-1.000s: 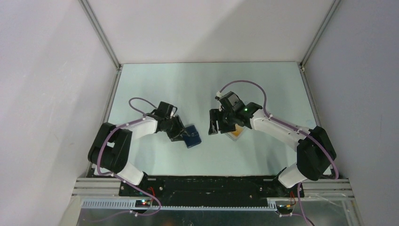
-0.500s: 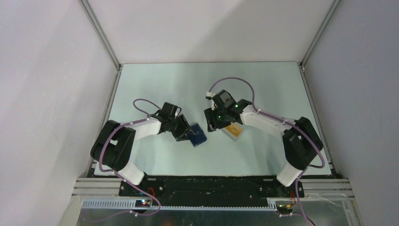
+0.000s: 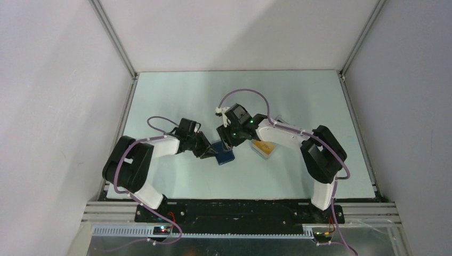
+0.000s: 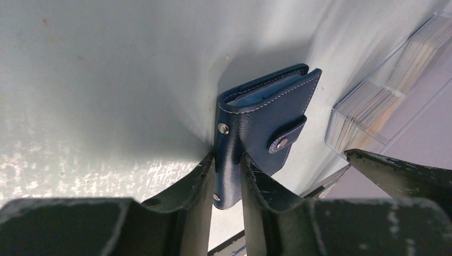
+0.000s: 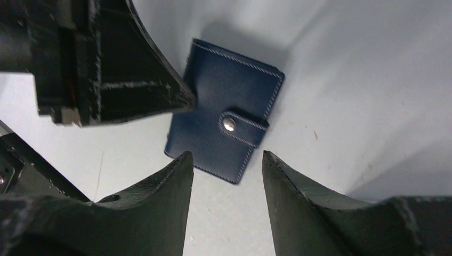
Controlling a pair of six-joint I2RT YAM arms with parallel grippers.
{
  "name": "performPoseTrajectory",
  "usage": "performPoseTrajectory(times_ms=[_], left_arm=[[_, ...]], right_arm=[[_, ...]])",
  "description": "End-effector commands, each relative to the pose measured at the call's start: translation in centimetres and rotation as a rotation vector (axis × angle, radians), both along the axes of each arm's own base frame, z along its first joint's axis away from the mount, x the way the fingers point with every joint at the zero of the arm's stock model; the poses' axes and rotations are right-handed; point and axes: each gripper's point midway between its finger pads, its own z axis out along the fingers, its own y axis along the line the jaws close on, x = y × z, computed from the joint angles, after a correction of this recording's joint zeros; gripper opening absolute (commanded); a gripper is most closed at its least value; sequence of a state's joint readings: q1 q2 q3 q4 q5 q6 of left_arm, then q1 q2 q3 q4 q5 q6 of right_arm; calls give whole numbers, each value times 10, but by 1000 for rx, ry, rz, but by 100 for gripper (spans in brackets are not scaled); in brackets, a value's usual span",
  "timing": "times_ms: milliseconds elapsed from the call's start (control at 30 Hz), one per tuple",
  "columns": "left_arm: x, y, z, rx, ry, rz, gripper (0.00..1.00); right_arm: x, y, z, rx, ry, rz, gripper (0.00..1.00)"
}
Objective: Put the credit cards into the card holder
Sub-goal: Open the card holder at the center of the board.
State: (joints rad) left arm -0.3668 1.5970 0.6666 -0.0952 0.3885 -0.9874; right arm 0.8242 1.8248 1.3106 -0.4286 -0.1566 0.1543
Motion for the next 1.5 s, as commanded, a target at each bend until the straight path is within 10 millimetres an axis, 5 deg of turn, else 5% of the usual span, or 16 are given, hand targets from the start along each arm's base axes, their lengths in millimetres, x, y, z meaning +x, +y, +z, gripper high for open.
performPoseTrajectory(times_ms=[0,300,600,1067,1467], left_arm=[[-13,28,-37,155,61,42,31],[-14,29,-43,165,81,46,28],[-14,29,-45,166,92,49,19],[-13,31,-49,177,103,59,1],[-12,33,-51,201,116,71,0]], right_arm=[[12,26,3,11,-53,40,54],[24,20,-37,-165,-118,-12,52],[28,6,-53,-384,-294,-4,34],[38,-13,-44,-489,-389,-83,10],[52,-33,-21,-448,-374,-173,3]])
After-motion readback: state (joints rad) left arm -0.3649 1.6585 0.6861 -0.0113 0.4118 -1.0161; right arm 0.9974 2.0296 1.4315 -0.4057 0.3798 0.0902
